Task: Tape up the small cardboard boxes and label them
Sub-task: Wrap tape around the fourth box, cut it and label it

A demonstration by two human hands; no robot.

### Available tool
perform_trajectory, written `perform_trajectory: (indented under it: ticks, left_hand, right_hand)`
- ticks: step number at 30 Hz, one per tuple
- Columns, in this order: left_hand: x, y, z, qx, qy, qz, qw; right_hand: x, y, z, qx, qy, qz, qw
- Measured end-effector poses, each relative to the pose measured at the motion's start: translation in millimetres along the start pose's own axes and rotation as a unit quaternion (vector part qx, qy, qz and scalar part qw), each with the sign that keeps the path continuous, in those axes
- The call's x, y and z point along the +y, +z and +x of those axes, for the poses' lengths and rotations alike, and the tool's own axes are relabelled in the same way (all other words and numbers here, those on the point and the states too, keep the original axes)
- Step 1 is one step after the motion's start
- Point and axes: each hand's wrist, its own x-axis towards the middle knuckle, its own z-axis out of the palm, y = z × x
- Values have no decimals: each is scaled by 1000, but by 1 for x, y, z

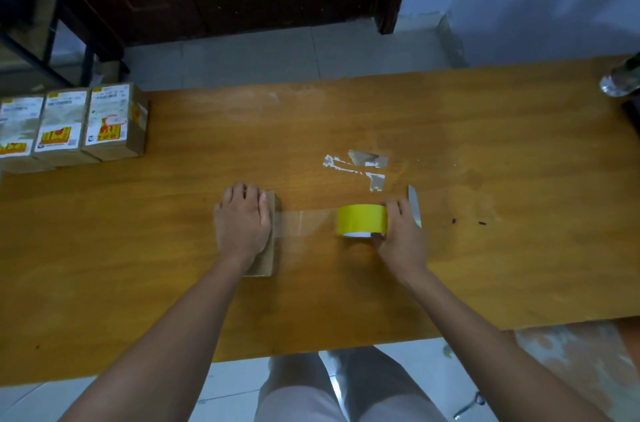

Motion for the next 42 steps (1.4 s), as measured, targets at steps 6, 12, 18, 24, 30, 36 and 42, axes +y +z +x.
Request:
perform_trajectory:
  ticks: [6, 12, 18, 24, 30, 36, 42]
  left_hand:
    - [1, -1, 0, 2, -2, -4, 1000]
    - [2, -4, 0, 0, -1, -7, 1000]
    - [2, -3, 1, -6, -1, -6, 1000]
    - [-3, -7, 1, -24, -12, -15, 1000]
    - [-2, -11, -1, -37, -16, -5, 999]
    - [-7, -11, -3, -29, -8, -8, 1000]
    - [-10, -13, -8, -25, -26, -1, 999]
  right_hand:
    - [6, -6, 3, 19, -24, -2, 1000]
    - [22, -26, 4, 41, -30, -68, 996]
    - [27, -33, 6, 47, -35, -114, 992]
    - [41, -35, -5, 24, 11, -51, 998]
    - [54, -25, -17, -8, 113, -74, 991]
    - [54, -16, -13, -32, 162, -68, 984]
    - [37, -39, -24, 75, 152, 58, 984]
